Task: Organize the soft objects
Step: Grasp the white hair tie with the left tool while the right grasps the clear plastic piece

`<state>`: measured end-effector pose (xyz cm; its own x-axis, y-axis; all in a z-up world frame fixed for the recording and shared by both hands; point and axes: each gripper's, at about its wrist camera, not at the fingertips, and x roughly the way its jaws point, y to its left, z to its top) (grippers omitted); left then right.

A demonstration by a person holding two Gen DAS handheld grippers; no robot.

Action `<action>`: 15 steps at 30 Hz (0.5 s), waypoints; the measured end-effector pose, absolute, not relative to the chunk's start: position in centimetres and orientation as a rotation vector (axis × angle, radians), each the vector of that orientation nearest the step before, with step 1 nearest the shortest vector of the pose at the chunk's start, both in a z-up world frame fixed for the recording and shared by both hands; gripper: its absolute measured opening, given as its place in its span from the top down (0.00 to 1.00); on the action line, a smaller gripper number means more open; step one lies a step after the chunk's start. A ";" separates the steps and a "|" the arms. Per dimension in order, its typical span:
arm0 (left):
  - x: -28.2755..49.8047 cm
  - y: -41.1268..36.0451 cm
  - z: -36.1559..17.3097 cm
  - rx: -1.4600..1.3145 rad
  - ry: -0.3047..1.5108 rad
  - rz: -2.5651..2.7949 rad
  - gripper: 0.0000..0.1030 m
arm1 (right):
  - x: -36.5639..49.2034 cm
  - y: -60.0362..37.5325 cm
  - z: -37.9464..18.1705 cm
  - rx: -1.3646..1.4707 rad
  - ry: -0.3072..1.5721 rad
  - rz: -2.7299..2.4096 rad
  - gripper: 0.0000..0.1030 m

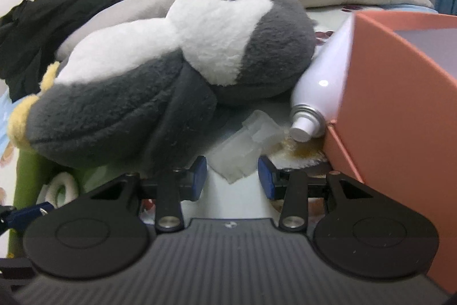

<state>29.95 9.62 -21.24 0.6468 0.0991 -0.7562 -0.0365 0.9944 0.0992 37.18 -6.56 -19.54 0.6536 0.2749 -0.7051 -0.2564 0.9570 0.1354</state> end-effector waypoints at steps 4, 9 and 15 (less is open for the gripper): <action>29.9 10.2 -21.1 0.086 0.861 0.089 0.61 | 37.1 -5.8 -19.9 -0.029 0.769 0.289 0.57; 29.4 11.1 -20.7 0.056 0.848 0.110 0.83 | 36.5 -5.1 -19.7 -0.078 0.757 0.286 0.75; 27.9 10.7 -20.1 -0.006 0.836 0.101 0.85 | 35.3 -6.0 -18.4 -0.073 0.760 0.284 0.88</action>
<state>27.94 10.74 -20.09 0.6660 0.0872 -0.7408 -0.0921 0.9952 0.0343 35.34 -6.01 -18.40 0.6883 0.2276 -0.6888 -0.2803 0.9592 0.0369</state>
